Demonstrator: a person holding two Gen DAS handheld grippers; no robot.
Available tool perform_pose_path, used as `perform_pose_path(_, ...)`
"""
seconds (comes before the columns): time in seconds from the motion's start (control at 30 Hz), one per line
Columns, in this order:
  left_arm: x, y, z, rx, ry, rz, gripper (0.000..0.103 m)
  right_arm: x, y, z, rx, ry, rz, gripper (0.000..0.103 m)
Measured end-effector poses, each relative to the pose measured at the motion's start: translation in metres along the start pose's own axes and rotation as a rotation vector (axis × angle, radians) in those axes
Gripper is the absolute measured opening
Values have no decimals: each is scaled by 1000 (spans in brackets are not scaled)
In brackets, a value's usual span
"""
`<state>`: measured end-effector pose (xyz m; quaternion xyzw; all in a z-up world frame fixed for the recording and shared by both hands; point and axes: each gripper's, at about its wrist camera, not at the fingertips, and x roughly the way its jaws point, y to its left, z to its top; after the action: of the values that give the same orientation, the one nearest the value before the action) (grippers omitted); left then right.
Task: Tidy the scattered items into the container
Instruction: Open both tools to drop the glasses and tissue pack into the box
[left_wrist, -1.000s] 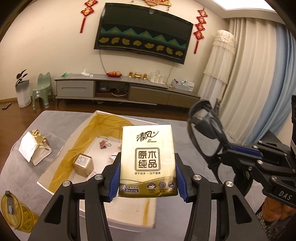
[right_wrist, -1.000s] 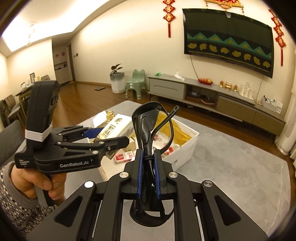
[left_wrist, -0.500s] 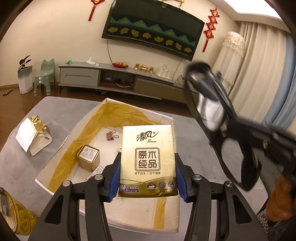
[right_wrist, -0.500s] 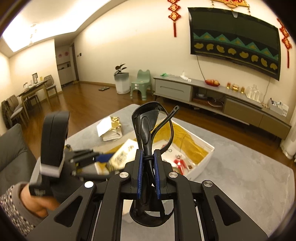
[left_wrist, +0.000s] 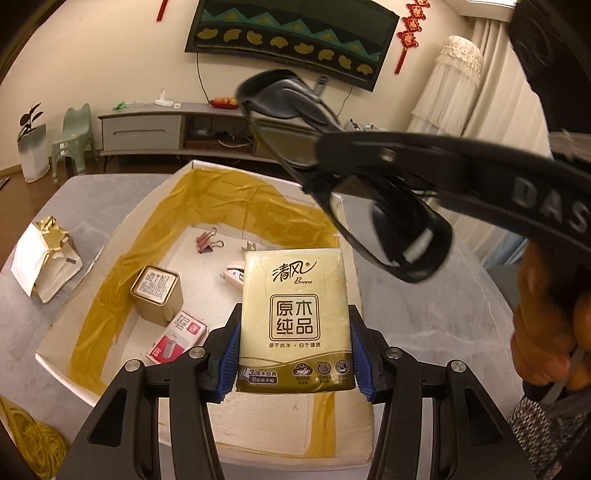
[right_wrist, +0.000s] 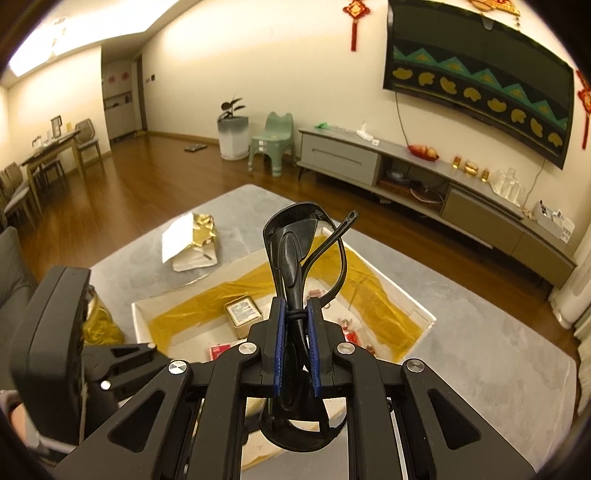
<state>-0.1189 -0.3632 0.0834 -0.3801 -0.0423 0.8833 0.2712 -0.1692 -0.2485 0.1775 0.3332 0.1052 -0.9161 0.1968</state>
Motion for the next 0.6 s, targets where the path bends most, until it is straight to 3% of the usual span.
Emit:
perform_pose_path(0.13, 6, 6, 1, -12, 15, -6, 53, 25, 5, 5, -31, 29, -9, 15)
perform_pose_path(0.2, 10, 13, 2, -28, 32, 8, 61, 45, 7, 4, -61, 71, -4, 21)
perform_pose_path(0.23, 11, 17, 2, -39, 45, 11, 69, 50, 6, 4, -62, 82, -6, 32)
perform_pose_path(0.27, 9, 21, 3, -54, 43, 14, 70, 57, 5, 2, -56, 97, -15, 37)
perform_pose_path(0.47, -23, 65, 13, -210, -55, 11, 70, 61, -11, -5, -10, 112, 5, 38)
perform_pose_path(0.6, -38, 88, 17, -274, -100, 49, 70, 55, -21, -12, 29, 121, 25, 38)
